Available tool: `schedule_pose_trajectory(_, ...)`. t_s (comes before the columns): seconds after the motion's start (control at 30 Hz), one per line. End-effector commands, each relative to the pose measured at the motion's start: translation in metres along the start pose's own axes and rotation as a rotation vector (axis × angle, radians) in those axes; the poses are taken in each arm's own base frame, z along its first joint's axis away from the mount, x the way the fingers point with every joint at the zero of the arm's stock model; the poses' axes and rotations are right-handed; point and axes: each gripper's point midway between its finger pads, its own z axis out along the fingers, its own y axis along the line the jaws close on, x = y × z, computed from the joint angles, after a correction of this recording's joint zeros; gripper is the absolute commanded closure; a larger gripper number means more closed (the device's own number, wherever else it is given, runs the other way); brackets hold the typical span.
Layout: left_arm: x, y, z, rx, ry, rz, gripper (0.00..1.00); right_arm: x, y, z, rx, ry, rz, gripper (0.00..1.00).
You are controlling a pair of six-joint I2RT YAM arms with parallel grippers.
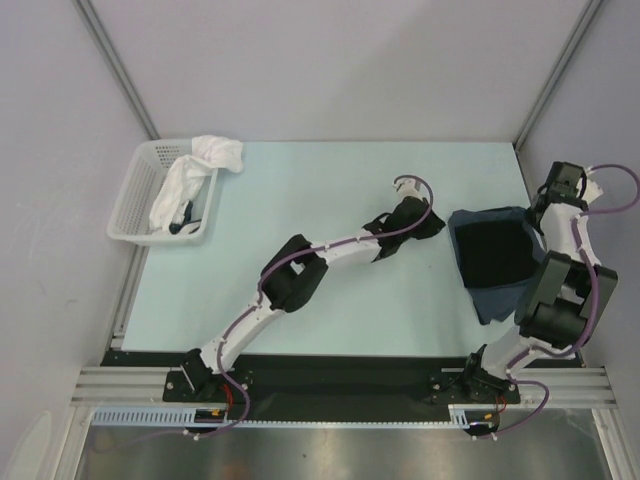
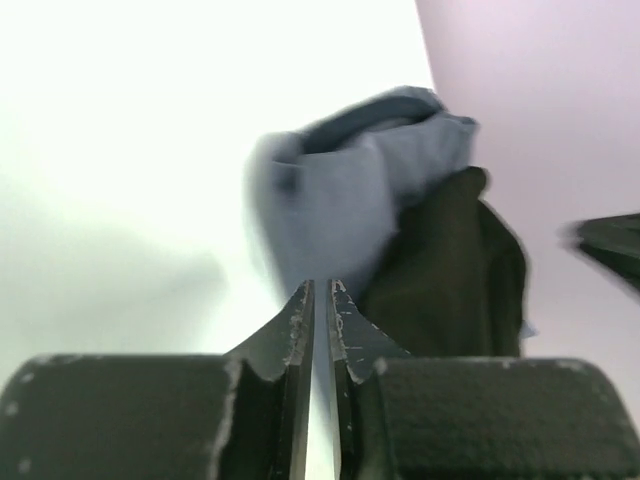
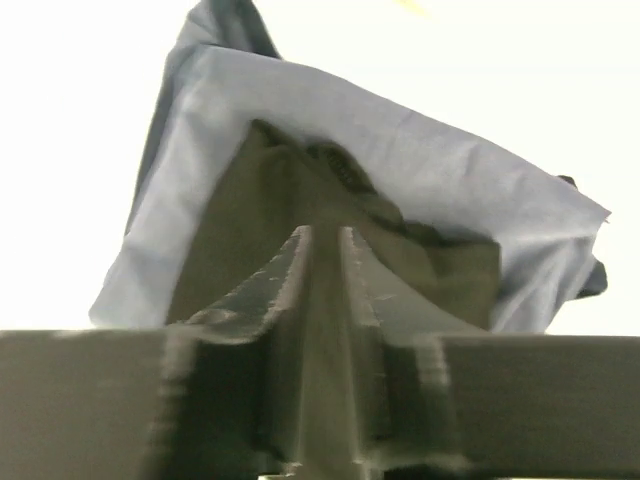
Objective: Fold and stack the tank tops
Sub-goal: Neatly place the folded tank top to the corner
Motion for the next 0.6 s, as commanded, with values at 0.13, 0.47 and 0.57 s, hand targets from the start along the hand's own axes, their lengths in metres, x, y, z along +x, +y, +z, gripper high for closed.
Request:
schedule_pose_trajectory(0.13, -0.134, -0.119, -0.124, 0.133, -0.235, 0.248, 0.79, -0.05, 0.018, -0.114, -0.216, -0.237, 0.01, 0.56)
schedule_pose_trajectory(0.47, -0.162, -0.04, -0.317, -0.127, -0.388, 0.415, 0.37, 0.041, 0.095, -0.216, -0.709, -0.181, -0.186, 0.02)
schedule_pose_trajectory(0.57, -0.163, -0.002, -0.365, -0.237, -0.427, 0.425, 0.19, 0.071, 0.107, -0.239, -0.872, -0.145, -0.206, 0.01)
